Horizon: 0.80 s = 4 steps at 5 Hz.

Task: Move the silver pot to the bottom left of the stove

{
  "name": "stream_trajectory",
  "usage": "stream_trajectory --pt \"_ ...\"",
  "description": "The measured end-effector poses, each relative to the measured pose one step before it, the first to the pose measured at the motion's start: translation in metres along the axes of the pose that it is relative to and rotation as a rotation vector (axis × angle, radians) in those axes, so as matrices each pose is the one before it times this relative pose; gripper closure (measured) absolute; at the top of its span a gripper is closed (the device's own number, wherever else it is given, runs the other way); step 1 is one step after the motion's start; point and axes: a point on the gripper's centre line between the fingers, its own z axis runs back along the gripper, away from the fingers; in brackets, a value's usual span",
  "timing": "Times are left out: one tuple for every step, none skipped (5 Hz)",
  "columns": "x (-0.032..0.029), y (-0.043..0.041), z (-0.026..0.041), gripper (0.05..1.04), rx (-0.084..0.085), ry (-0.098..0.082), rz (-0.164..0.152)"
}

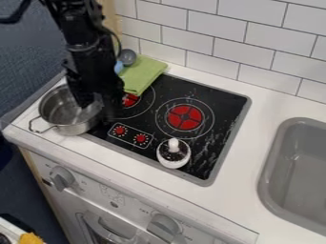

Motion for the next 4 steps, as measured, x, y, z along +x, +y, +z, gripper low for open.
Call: stream_trajectory --pt "0.00070 -0.00267 0.00028 0.081 0.0226 0.0134 -0.0216" --pt "-0.00008 0.00017 0.00000 0.085 0.0011 0.0005 -0.0010" --pt "0.00000 0.00000 0.00000 0.085 0.0000 0.0000 0.0000" --pt "0.00000 0.00000 0.00000 0.085 0.0000 0.0000 0.0000"
